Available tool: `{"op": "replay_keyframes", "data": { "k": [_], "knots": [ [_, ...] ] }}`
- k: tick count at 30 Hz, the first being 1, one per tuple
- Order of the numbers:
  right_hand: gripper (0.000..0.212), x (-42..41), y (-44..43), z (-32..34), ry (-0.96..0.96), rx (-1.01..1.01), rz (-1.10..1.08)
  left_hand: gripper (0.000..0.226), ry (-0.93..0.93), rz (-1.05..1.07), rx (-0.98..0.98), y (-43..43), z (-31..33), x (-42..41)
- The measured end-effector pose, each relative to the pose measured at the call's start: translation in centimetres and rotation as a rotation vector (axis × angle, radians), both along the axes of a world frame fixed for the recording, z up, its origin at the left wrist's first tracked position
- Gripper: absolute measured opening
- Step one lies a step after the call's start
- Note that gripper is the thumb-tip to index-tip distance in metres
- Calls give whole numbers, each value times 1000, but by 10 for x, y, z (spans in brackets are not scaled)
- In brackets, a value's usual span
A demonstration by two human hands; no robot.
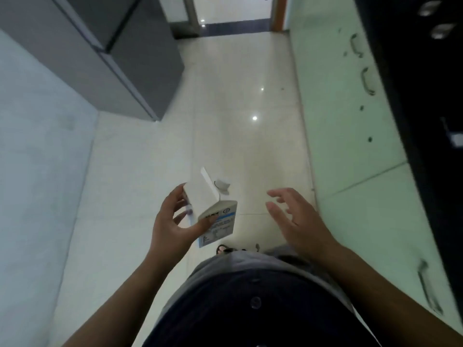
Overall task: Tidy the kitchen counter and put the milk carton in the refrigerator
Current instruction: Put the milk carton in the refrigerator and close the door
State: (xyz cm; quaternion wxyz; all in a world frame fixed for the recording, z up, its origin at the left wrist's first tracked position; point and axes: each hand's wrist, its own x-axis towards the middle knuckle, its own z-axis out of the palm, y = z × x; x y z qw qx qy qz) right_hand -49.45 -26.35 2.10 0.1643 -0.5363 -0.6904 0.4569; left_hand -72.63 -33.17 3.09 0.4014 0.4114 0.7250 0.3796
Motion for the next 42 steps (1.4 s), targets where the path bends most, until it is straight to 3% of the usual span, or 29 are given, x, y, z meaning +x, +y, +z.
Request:
{"op": "replay_keyframes", "data": {
  "k": [8,14,25,31,42],
  "knots": [
    [38,-151,48,0,-17,-17,359,77,-23,446,-79,-34,-10,-121],
    [33,-233,111,-17,-44,-61,435,61,-52,610,-98,10,-29,-183],
    [38,-450,331,19,25,62,562,62,17,699,66,210,5,-358],
    [39,-558,398,38,26,109,599,68,-8,781,156,282,17,-454],
    [37,-759,518,108,226,388,277,50,3,544,360,430,79,-670]
  ]
}}
